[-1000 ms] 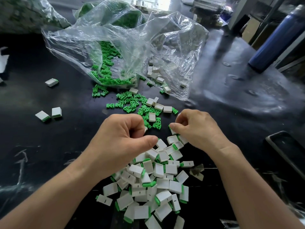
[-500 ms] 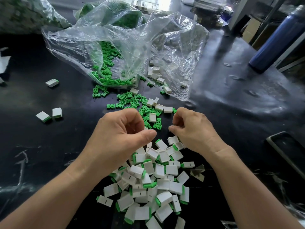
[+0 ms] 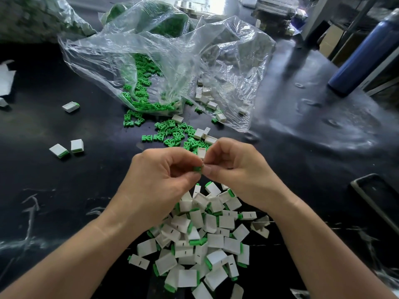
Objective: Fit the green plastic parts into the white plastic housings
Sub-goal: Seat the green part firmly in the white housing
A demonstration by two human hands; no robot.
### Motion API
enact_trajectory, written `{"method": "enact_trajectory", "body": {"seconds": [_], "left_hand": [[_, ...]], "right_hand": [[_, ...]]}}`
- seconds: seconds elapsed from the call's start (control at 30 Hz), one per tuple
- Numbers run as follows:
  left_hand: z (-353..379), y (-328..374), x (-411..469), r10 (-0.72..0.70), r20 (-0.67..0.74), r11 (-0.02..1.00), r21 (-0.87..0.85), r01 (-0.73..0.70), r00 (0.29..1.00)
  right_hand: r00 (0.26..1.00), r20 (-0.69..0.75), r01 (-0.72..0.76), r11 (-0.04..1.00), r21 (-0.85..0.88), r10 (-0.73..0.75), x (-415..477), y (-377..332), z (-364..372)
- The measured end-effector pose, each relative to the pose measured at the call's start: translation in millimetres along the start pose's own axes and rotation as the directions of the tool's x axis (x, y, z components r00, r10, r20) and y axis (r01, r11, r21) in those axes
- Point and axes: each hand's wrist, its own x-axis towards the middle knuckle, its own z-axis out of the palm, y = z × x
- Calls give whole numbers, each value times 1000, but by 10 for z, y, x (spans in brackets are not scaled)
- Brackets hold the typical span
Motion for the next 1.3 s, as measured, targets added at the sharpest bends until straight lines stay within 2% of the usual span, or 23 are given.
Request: {"method": "enact_trajectory", "body": {"seconds": [0.1,0.2,0.27,0.4,0.47,0.7,0.77,0.83,0.9,0.97,1.07,1.17,1.3], "left_hand": [[-4,-6,10,-2,-23,1000,23,2,1000],[-21,-18,20,-19,-37,1000,17,20,999],[-12,-18,19,-33,-39,999,10,33,999],[0,-15,17,-44,-24,999,29,45,999],[-4,-18,22,-46,-19,998,40,46,999],[-8,-32,22,-52,-14,998,24,52,999],[-14,-29,27,-42,-22,998,47,43,999],[-19,-30,27,-37,-35,998,51,39,999],[-22,-34,26,-38,-45,998,39,39,998],[-25,-27,25,-38,-49,999,21,39,998],[-30,-16,30,-41,-47,999,-26,40,998],[-38,-11,34,-63,-50,996,-74,59,997],[-24,39,40,-83,22,966,-243,86,996]], "right_hand": [[999,-43,-17,999,-36,15,19,40,-22],[973,-231,-56,966,-254,-4,66,135,-55],[960,-276,-84,910,-406,-34,115,178,-38],[992,-121,-43,763,-645,-46,204,265,78],[993,-101,-24,735,-678,-61,210,281,103],[974,-196,-1,867,-497,-111,166,224,46],[968,-245,-35,940,-339,-52,151,203,-7],[967,-252,-52,994,-94,27,131,161,-65],[973,-226,-39,996,76,55,97,117,-100],[982,-181,-28,986,166,58,63,77,-99],[989,-138,-27,972,235,61,30,26,-69],[989,-135,-26,975,222,57,9,-1,-34],[993,-115,-3,980,200,26,-20,-54,21]]}}
